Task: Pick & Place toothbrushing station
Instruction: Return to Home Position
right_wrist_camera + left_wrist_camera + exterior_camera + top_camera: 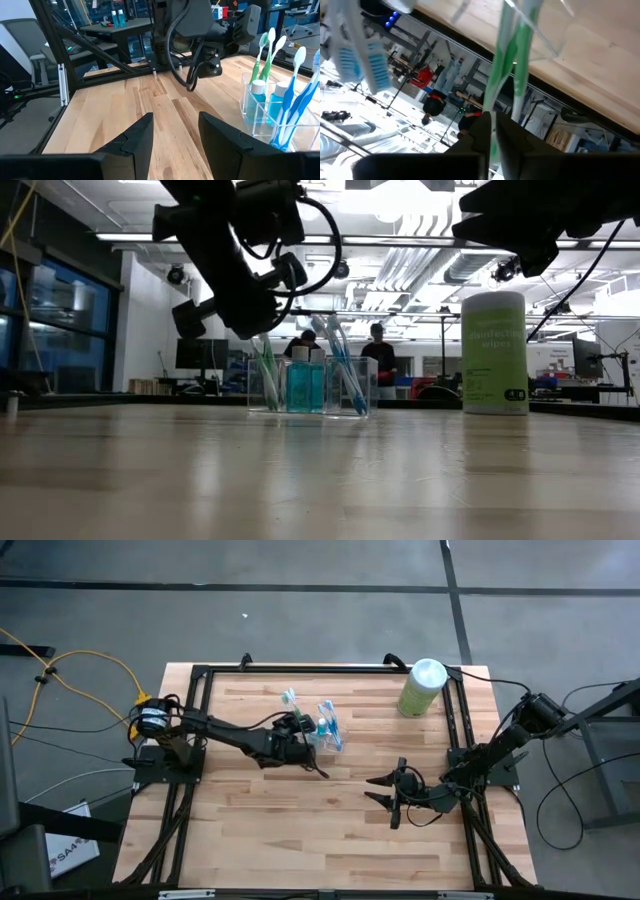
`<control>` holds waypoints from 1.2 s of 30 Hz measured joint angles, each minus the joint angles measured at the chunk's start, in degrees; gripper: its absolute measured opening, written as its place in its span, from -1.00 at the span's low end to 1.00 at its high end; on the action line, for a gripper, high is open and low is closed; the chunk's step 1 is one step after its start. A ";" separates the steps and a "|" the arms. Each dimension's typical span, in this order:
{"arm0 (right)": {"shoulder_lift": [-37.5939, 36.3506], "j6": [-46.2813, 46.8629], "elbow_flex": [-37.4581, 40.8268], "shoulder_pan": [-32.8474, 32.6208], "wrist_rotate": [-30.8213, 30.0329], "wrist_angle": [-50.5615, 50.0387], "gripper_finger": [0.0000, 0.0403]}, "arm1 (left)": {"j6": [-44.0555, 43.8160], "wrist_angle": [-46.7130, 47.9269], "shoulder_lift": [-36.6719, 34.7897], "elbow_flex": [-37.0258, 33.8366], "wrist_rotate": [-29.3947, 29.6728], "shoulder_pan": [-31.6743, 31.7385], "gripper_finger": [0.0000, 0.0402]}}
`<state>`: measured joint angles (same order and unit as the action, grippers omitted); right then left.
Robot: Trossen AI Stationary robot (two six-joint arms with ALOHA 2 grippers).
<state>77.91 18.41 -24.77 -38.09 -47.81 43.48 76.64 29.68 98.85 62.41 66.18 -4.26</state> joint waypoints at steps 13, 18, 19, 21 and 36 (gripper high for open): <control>0.00 0.00 0.09 0.00 0.00 0.00 -0.26 | 1.42 -1.55 0.00 0.00 2.18 -4.32 -0.43; 0.00 0.00 0.09 0.00 0.00 0.02 -0.26 | 1.36 -4.42 0.00 0.00 4.43 -8.48 -0.42; 0.00 0.00 0.09 0.00 0.00 0.02 -0.26 | 0.50 -5.49 0.00 0.00 4.43 -9.71 -0.42; 0.00 0.00 0.09 0.00 0.00 0.04 -0.26 | -3.44 -9.32 0.00 -0.02 3.55 -12.32 -0.43; 0.00 0.92 0.09 0.00 -0.01 2.42 -0.26 | -35.37 -42.81 0.00 -0.02 2.96 -23.11 -0.50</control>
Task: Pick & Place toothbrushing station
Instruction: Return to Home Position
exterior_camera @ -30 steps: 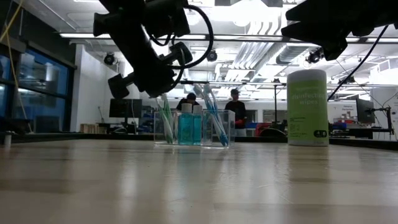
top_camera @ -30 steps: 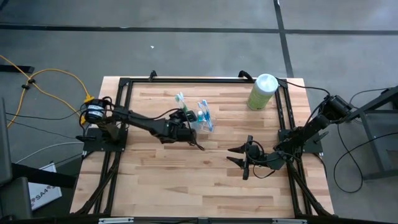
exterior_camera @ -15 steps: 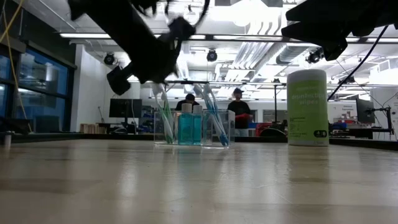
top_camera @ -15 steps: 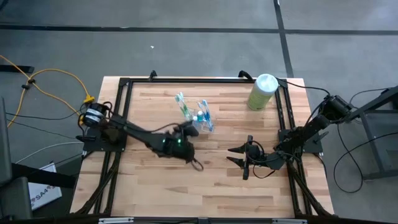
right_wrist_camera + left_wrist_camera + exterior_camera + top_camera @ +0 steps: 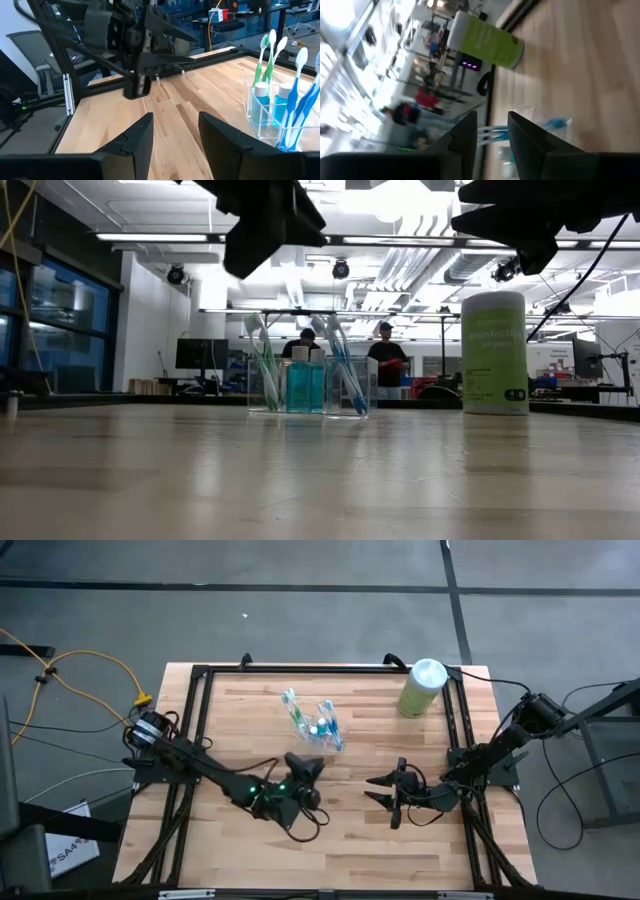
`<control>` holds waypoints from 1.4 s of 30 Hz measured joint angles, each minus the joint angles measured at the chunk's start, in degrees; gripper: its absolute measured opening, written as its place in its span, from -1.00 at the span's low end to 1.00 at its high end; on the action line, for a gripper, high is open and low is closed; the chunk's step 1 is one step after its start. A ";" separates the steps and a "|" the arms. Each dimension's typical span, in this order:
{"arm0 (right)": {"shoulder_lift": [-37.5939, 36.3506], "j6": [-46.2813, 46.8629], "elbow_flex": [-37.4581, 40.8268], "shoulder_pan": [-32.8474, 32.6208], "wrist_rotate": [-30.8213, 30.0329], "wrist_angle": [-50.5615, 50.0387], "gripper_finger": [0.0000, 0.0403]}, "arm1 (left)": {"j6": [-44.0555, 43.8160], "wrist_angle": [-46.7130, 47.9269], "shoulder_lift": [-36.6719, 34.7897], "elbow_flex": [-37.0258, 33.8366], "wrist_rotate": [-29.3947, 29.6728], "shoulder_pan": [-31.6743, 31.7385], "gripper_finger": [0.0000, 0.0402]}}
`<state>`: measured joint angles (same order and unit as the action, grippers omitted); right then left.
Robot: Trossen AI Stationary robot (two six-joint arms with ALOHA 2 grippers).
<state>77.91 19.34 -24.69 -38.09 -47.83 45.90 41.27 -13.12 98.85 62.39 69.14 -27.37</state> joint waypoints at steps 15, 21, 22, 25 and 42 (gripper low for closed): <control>0.00 0.15 0.00 0.00 0.00 0.01 -0.26 | -40.24 4.28 -0.02 0.00 -13.51 -2.58 -0.50; 0.00 0.28 0.00 0.00 -0.01 0.01 -0.26 | -51.17 10.08 -1.70 0.00 -28.47 -2.16 -0.50; 0.00 0.37 0.00 -0.01 0.00 -0.01 -0.26 | -52.22 11.03 -1.89 0.00 -29.26 -2.06 -0.50; 0.00 0.39 0.00 0.00 0.01 0.00 -0.26 | -53.61 12.84 -1.97 0.00 -30.04 -1.97 -0.50; 0.00 1.23 0.00 -0.19 2.94 6.10 -0.26 | -53.32 13.61 -2.05 0.00 -22.83 -2.47 -0.50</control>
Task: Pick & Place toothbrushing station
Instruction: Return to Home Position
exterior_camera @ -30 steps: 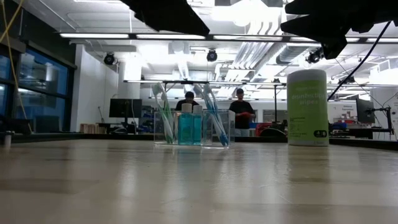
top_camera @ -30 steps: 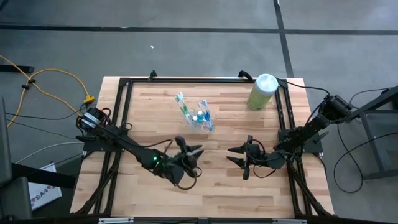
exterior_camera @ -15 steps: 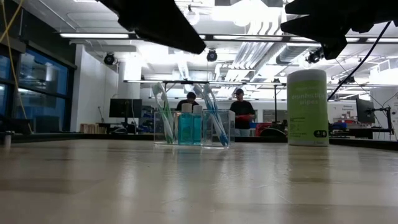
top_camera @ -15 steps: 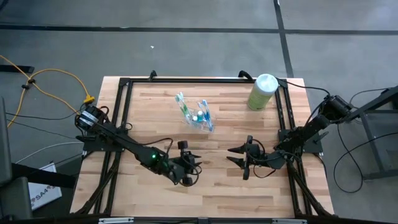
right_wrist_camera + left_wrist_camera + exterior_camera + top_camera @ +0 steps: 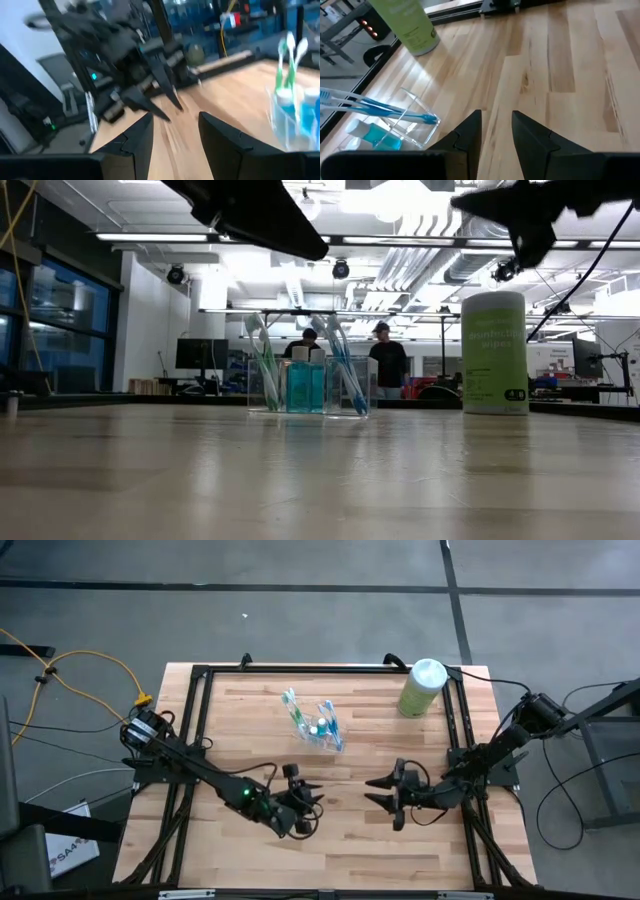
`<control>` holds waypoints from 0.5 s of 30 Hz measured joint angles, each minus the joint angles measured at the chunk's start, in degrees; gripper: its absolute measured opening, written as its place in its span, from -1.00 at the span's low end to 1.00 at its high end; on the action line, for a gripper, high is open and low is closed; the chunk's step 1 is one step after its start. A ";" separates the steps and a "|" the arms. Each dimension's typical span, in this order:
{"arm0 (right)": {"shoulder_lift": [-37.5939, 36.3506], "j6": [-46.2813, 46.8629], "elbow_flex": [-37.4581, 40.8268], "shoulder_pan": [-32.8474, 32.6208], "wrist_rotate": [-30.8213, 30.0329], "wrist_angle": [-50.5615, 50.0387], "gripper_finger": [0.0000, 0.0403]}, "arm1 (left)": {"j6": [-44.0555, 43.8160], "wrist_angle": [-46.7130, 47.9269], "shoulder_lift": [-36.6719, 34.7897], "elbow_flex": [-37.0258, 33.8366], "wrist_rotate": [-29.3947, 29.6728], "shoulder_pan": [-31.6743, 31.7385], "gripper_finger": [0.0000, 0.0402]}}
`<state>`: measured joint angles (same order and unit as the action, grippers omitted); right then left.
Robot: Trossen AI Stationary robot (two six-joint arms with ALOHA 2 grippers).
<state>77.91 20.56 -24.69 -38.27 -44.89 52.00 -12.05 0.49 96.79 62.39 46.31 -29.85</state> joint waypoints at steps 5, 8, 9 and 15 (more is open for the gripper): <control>-3.09 -5.68 0.00 -0.36 2.17 4.39 -0.26 | 0.19 1.81 -2.59 0.00 -1.31 -0.65 -0.50; -7.55 -7.13 0.00 -0.36 6.40 2.98 -0.26 | 1.87 3.79 -6.17 0.00 -4.50 -1.35 -0.50; -9.35 -7.62 0.00 -0.36 8.16 1.84 -0.26 | 2.82 4.42 -7.42 0.00 -5.69 -1.55 -0.50; -19.84 -8.96 0.00 -0.36 15.76 -6.67 -0.26 | 6.72 9.75 -13.32 0.00 -13.02 -1.35 -0.50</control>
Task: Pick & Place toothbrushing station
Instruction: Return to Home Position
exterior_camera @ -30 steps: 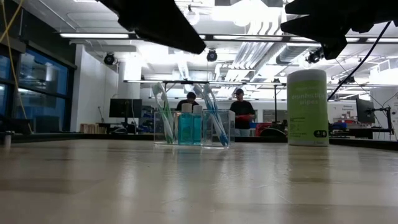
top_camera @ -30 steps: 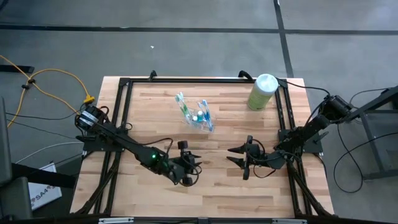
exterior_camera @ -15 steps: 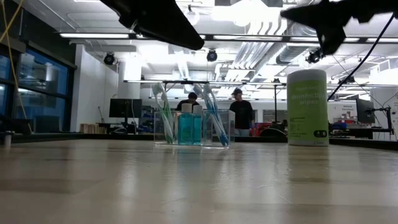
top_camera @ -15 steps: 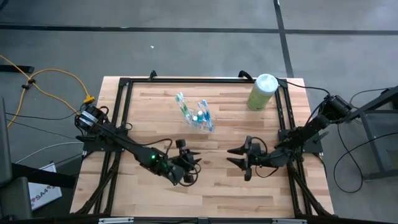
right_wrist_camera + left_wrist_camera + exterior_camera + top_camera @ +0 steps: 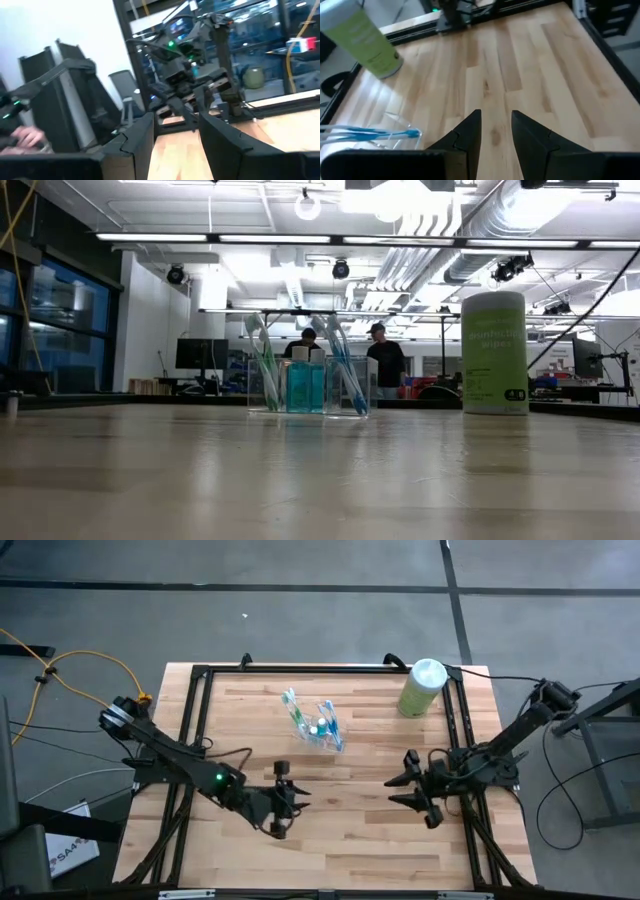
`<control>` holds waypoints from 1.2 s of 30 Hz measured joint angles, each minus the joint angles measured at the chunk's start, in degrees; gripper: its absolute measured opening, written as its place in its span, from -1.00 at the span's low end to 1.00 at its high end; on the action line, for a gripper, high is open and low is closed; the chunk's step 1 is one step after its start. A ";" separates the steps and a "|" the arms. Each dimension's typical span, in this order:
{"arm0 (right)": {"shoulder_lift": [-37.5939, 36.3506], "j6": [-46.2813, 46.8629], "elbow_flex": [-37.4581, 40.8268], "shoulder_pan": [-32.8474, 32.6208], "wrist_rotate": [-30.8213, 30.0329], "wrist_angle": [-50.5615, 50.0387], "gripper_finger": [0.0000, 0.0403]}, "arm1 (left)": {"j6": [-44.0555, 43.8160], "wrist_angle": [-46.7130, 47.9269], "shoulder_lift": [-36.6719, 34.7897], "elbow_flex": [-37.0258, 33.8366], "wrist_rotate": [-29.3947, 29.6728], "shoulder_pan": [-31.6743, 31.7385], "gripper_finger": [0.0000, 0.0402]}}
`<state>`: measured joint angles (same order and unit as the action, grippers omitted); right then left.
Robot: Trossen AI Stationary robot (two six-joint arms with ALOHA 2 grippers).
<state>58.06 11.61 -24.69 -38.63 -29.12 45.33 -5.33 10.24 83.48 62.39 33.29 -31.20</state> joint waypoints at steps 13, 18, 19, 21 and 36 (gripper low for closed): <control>-22.28 0.53 0.00 2.00 4.57 -20.75 -0.26 | 0.81 10.24 -13.02 -1.08 -3.25 1.15 -0.50; -31.66 0.49 0.00 2.32 8.73 -24.93 -0.26 | 0.39 10.72 -17.57 -2.68 -3.22 1.89 -0.50; -33.27 0.47 0.00 2.32 9.07 -25.68 -0.26 | 0.09 10.68 -18.06 -2.77 -3.20 2.02 -0.50; -36.39 0.53 0.00 2.32 10.19 -26.84 -0.26 | -0.10 10.98 -18.63 -3.28 -3.21 2.25 -0.50; -57.62 0.71 0.00 2.27 14.71 -41.23 -0.26 | -0.94 11.67 -18.79 -5.31 -2.94 2.31 -0.50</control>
<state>0.44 12.31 -24.69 -36.36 -14.41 4.10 -6.27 21.91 64.69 57.08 30.35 -28.88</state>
